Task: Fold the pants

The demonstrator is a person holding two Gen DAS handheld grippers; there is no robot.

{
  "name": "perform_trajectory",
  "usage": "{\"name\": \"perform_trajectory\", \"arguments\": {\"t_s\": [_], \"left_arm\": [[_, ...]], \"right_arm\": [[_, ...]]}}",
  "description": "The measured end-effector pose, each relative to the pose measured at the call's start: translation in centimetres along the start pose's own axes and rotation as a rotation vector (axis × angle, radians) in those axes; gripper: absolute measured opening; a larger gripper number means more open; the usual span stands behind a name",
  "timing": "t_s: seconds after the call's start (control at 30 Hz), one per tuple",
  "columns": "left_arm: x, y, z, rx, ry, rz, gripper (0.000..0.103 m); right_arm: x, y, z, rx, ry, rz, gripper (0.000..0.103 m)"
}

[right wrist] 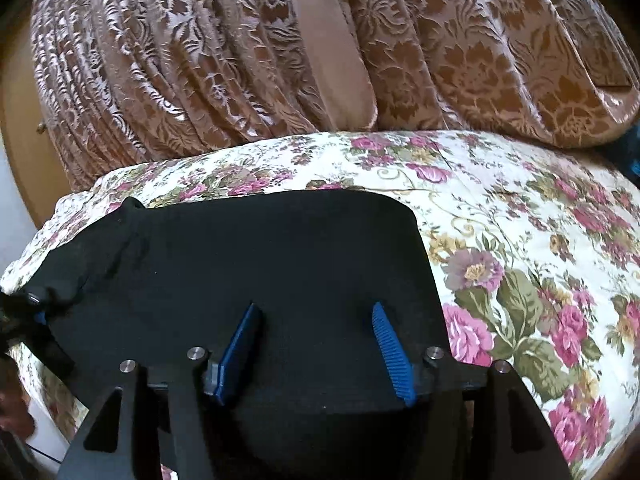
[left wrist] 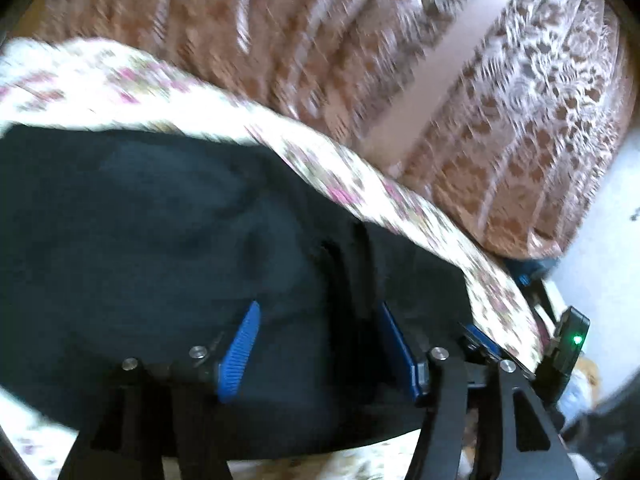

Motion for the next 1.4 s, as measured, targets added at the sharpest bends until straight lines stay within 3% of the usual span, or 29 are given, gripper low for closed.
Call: {"name": "perform_trajectory", "arguments": {"t_s": [0.13, 0.27, 0.37, 0.5, 0.7, 0.83, 0.9, 0.93, 1.0, 1.07, 1.2, 1.4], "left_arm": [[-3.7, 1.7, 6.8, 0.204, 0.172, 0.022, 0.065], [-9.5, 2.2, 14.4, 0.407, 0.350, 0.221, 0.065], [-12.6, 1.5, 19.3, 0.534, 0.468, 0.312, 0.065], [-14.9, 0.1, 21.8, 0.583, 0.546, 0.377, 0.081], [-17.5, -0.2, 17.8, 0.456, 0.405, 0.484, 0.080], [-18.0, 0.5, 16.8, 0.467, 0.366, 0.477, 0.079], [-18.0, 1.3, 16.3, 0.485, 0.310, 0.474, 0.076], [-18.4, 1.7, 15.8, 0.468, 0.295, 0.476, 0.070], [-19.4, 1.8, 15.3, 0.444, 0.316, 0.504, 0.027], [-19.7, 1.7, 14.9, 0.440, 0.305, 0.534, 0.017], [-17.2, 3.4, 15.3, 0.464, 0.308, 0.432, 0.013], [-12.0, 6.8, 16.1, 0.504, 0.242, 0.294, 0.013]], "right_arm": [[0.4, 0.3, -0.3, -0.023, 0.044, -0.004, 0.062], [0.2, 0.4, -0.5, -0.028, 0.063, 0.033, 0.064], [0.1, 0.4, -0.5, -0.034, 0.073, 0.038, 0.065], [0.0, 0.4, -0.4, -0.025, 0.087, 0.039, 0.069], [-0.4, 0.4, -0.4, -0.007, 0.084, 0.044, 0.074], [-0.4, 0.4, -0.4, -0.003, 0.083, 0.039, 0.075], [-0.4, 0.4, -0.4, -0.002, 0.084, 0.038, 0.075], [-0.4, 0.4, -0.4, 0.000, 0.084, 0.038, 0.075], [-0.4, 0.4, -0.4, 0.007, 0.082, 0.033, 0.075], [-0.4, 0.4, -0.4, 0.008, 0.075, 0.034, 0.076], [-0.4, 0.5, -0.4, 0.002, 0.074, 0.035, 0.076], [-0.4, 0.4, -0.3, 0.005, 0.071, 0.030, 0.076]]}}
Point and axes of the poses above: each gripper's, at about its wrist camera, not at the fingertips, and z roughly against the way its jaws point, x to its right, y to its top, the point moved 9 cm from there along -z, roughly the way its jaws point, and after that the axes turned 15 degrees about -y, right-handed, at the moved point
